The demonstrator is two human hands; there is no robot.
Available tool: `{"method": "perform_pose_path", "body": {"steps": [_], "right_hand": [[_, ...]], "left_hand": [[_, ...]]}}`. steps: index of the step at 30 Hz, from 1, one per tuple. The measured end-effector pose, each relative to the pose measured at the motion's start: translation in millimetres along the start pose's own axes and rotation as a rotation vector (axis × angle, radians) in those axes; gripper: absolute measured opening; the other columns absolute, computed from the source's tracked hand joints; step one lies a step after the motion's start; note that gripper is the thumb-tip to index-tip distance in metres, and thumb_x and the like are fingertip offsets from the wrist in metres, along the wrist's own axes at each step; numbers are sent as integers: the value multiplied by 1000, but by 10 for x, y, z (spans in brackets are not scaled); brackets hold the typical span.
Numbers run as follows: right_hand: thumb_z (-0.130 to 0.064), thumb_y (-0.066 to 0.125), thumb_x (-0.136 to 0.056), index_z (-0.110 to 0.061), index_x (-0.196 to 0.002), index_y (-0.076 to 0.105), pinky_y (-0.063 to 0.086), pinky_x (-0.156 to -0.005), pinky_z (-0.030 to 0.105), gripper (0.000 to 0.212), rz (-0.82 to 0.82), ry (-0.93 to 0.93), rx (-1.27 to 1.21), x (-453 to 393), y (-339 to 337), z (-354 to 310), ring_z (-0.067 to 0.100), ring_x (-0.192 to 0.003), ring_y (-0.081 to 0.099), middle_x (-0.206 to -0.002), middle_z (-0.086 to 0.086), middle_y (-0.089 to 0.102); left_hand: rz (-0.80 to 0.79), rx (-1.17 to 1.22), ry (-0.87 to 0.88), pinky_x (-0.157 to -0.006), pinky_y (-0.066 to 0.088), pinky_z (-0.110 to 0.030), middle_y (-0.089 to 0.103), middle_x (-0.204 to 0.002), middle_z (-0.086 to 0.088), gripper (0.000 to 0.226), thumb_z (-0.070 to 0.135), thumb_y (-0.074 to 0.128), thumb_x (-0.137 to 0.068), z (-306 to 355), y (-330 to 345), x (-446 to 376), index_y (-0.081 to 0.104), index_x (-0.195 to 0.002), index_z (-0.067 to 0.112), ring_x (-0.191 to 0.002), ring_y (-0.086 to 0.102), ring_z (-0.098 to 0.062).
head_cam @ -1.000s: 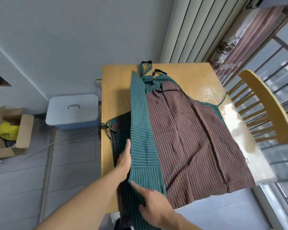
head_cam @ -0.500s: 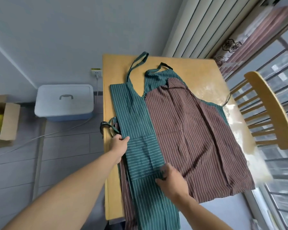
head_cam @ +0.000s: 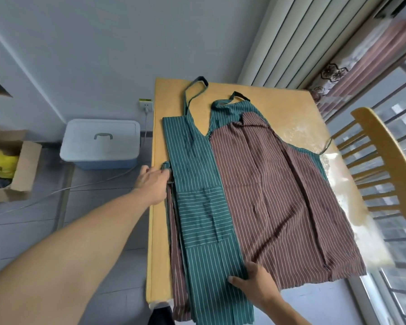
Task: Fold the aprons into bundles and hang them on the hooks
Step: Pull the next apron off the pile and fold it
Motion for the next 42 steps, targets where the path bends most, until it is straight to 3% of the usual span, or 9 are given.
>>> {"method": "perform_pose_path", "body": {"steps": [3, 9, 12, 17, 22, 26, 30, 34, 42], "right_hand": [[-44, 78, -83, -20, -107, 63, 50, -66, 3, 38, -21, -53, -52, 37, -9, 61, -10, -74, 62, -96, -19, 68], [-46, 76, -84, -9, -133, 56, 44, -76, 3, 65, -88, -88, -55, 156, 13, 140, 4, -98, 60, -137, 3, 62], [-52, 77, -79, -11, -128, 63, 48, -96, 16, 66, -118, -111, -51, 233, 37, 171, 9, -109, 66, -129, -1, 67], [-29, 81, -82, -19, -105, 74, 50, -72, 5, 26, -279, -109, -58, 429, 146, 313, -1, -91, 71, -93, -16, 78], [-20, 71, -94, -13, -133, 59, 50, -100, 22, 42, -416, -132, -212, 702, 146, 320, -7, -98, 60, -115, -18, 64], [-3, 64, -95, -24, -129, 49, 50, -58, 34, 43, -367, -235, -586, 987, -182, -31, 32, -72, 71, -100, 24, 76], [-11, 56, -102, -31, -126, 63, 47, -73, 35, 32, -188, -394, -632, 1306, -756, -426, 22, -75, 71, -104, 16, 77], [-28, 72, -92, -25, -132, 61, 48, -101, 40, 42, -302, -491, -387, 1665, -1000, -594, 19, -105, 73, -114, 3, 77], [-14, 79, -86, -23, -101, 76, 57, -96, 31, 18, -562, -419, 361, 2063, -1206, -446, 12, -96, 72, -102, -3, 76]], "left_hand": [[-55, -72, -32, -102, 34, -41, 59, -98, 1, 14, 12, 58, -88, -89, -36, 191, 60, -99, 21, -99, 52, -21], [117, 238, -217, -74, 43, -35, 57, -100, -6, 12, 10, 51, -98, -492, -400, 628, 60, -94, 15, -91, 54, -26], [18, 134, -457, -80, 50, -35, 65, -112, -12, 13, 15, 50, -98, -876, -354, 916, 61, -103, 14, -99, 61, -31], [-190, -178, -799, -112, 35, -47, 42, -151, -13, 63, 14, 57, -91, -1425, -107, 1761, 35, -150, 13, -139, 38, -32], [-178, 119, -256, -113, 40, -40, 43, -154, 0, 87, 41, 81, -79, -311, -1, 1888, 36, -153, 28, -139, 44, -23], [-632, 618, 110, -122, 27, -45, 22, -165, 11, 109, 59, 87, -68, 1420, 235, 2319, 25, -156, 42, -150, 27, -18], [-472, 673, 79, -113, 38, -38, 39, -156, 2, 94, 48, 79, -83, 2157, 145, 2528, 24, -158, 32, -139, 45, -21], [-127, 670, -5, -52, 40, -28, 68, -86, 2, 15, 22, 57, -98, 1996, -218, 2512, 66, -104, 33, -69, 64, -29], [-578, 553, 103, -92, 44, -35, 50, -150, -11, 53, 10, 63, -96, 2188, -415, 2671, 48, -148, 10, -118, 54, -27]]}}
Point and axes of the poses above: each hand's wrist, its own x-axis away from the middle knuckle, its own y-axis out of the palm, z = x × y, the point moved 8 cm from there along -x, towards the middle knuckle
